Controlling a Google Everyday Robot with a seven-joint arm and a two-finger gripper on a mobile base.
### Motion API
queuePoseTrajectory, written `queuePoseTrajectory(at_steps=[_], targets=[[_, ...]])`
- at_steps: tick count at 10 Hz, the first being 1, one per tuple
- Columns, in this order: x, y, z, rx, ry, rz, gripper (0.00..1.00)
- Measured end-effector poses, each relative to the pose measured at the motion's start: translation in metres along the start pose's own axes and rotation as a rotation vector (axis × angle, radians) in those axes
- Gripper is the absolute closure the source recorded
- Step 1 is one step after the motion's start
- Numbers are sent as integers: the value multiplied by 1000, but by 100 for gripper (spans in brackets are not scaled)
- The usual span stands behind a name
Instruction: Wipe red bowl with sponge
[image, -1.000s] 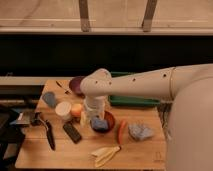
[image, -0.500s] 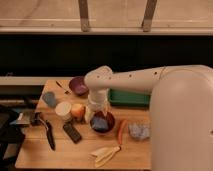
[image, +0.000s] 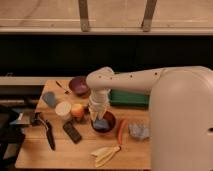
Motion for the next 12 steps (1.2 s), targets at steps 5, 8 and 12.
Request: queuePoseTrajectory(at_steps=[5,8,12], targets=[[11,3,-8,14,-16,-7,92],[19,0,-30,34,-54,2,92],[36,-27,-54,63,-86,63,92]])
